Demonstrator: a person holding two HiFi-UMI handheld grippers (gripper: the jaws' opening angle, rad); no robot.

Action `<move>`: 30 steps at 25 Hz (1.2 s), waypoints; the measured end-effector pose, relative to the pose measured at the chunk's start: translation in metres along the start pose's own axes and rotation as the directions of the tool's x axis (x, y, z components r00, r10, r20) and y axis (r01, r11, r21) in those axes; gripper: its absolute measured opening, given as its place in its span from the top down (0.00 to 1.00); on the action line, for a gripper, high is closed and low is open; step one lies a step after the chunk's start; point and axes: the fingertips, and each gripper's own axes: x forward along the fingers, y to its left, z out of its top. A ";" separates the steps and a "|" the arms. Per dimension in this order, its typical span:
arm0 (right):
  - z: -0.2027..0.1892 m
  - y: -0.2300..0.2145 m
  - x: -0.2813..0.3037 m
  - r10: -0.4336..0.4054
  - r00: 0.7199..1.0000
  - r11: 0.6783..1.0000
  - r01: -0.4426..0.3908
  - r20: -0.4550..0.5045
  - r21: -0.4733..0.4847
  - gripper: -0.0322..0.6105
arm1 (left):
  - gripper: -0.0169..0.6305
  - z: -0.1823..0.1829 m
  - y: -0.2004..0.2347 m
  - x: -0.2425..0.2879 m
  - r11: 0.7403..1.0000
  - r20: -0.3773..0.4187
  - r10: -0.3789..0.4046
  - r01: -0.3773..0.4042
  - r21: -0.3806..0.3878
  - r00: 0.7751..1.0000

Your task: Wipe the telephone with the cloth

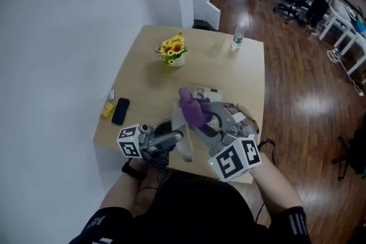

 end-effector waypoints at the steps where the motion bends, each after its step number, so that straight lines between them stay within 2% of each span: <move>1: 0.003 0.004 0.003 0.006 1.000 1.000 -0.006 0.001 -0.012 0.74 | 0.64 0.002 -0.001 -0.003 1.000 0.000 0.002 -0.002 0.003 1.000; 7: 0.005 0.031 0.006 0.100 0.995 0.993 -0.100 -0.015 -0.064 0.74 | 0.64 0.014 -0.003 -0.016 1.000 0.009 0.009 -0.009 0.003 1.000; 13: 0.017 0.007 0.007 0.059 0.998 0.998 -0.059 0.002 -0.038 0.74 | 0.64 0.021 -0.007 -0.013 1.000 0.002 -0.013 0.013 -0.002 1.000; 18: 0.015 0.021 0.011 0.105 0.994 0.991 -0.106 -0.017 -0.083 0.74 | 0.64 0.029 -0.002 -0.014 1.000 0.026 -0.019 0.019 0.000 0.999; 21: 0.007 0.033 0.008 0.149 0.989 0.986 -0.150 -0.023 -0.068 0.74 | 0.64 0.041 0.005 -0.015 1.000 0.065 -0.003 0.002 0.003 0.998; 26: -0.010 0.050 0.008 0.171 0.984 0.985 -0.171 -0.045 -0.002 0.74 | 0.64 0.074 0.007 -0.015 1.000 0.171 -0.020 0.019 0.007 0.985; 30: -0.009 0.060 0.018 0.193 0.980 0.981 -0.193 -0.042 -0.004 0.74 | 0.64 0.090 0.009 -0.010 0.999 0.205 -0.033 0.028 0.030 0.978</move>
